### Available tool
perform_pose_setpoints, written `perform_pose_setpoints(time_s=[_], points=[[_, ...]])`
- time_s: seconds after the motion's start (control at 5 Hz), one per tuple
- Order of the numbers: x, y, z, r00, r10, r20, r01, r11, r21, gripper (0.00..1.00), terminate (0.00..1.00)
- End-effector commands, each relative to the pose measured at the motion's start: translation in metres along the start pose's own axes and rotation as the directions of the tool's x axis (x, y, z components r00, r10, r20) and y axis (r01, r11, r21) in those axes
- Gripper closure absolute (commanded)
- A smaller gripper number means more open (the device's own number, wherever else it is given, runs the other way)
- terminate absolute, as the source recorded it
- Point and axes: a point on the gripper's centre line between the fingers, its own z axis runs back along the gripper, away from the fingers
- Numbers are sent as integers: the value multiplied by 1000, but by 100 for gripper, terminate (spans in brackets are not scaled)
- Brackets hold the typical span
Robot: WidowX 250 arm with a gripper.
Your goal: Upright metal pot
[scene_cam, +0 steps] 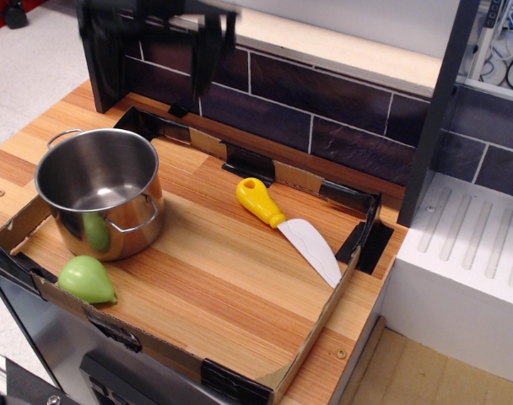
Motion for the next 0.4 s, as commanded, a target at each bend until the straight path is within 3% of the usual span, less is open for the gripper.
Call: perform_pose_setpoints(time_s=[0.0,0.2], points=[[9,-7,50,999,-8,52,15,991,-137,0,0],[9,-7,50,999,-8,52,15,991,-137,0,100]])
